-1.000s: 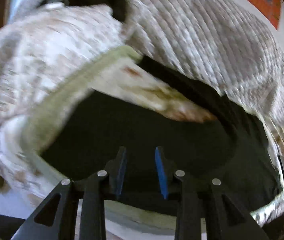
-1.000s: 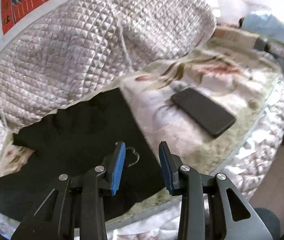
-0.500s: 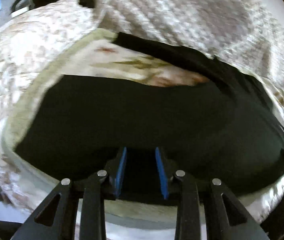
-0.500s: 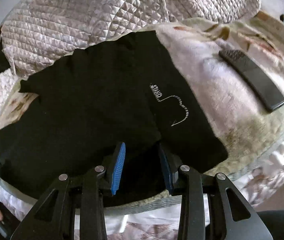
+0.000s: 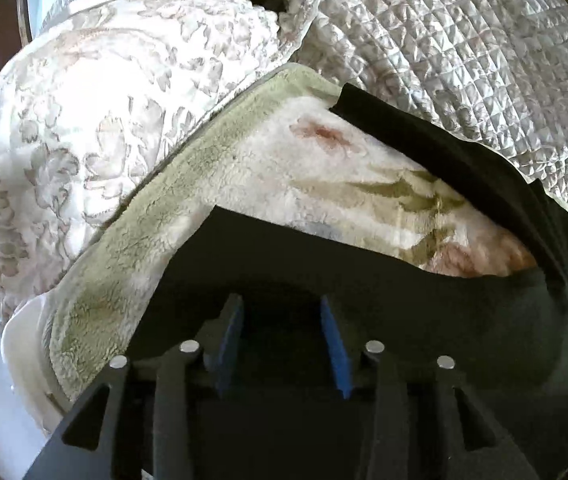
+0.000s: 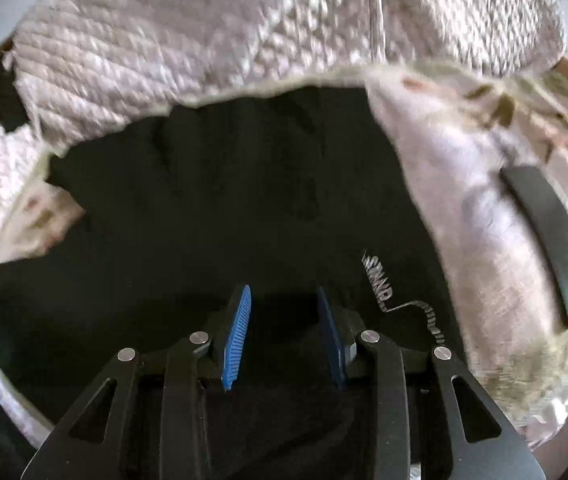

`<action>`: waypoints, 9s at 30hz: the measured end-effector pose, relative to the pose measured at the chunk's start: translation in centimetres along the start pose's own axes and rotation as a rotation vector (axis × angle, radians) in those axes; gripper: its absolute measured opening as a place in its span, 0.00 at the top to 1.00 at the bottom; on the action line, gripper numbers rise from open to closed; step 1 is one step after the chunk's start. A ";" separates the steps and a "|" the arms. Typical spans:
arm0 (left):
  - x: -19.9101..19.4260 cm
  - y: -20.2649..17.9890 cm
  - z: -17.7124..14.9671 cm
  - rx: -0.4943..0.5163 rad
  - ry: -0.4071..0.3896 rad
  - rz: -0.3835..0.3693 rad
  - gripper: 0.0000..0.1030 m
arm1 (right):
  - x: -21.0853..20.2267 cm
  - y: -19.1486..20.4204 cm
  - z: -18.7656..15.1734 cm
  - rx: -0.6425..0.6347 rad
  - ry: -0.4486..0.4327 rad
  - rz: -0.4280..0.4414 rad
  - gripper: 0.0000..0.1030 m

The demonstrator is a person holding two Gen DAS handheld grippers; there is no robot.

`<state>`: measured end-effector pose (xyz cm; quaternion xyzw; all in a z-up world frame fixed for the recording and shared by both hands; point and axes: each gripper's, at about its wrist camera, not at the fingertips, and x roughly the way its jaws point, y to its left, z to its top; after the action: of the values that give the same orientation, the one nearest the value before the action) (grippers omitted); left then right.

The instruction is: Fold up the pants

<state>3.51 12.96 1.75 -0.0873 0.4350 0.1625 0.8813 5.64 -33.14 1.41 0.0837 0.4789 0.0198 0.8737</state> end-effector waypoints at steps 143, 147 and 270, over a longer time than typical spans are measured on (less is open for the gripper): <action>0.5 -15.6 0.2 0.360 -0.020 -0.199 0.95 | -5.0 -5.9 -5.7 0.406 -0.003 0.332 0.61; -1.3 -12.3 0.5 0.240 -0.097 -0.188 0.95 | -4.4 -6.3 -5.7 0.420 -0.008 0.330 0.61; -0.6 -2.2 -0.8 0.100 -0.057 0.033 0.48 | -0.8 3.4 0.5 -0.184 -0.096 0.032 0.56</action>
<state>3.36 10.56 1.74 -0.0312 0.4186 0.1577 0.8938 5.78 -29.93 2.85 0.0116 0.4312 0.0738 0.8992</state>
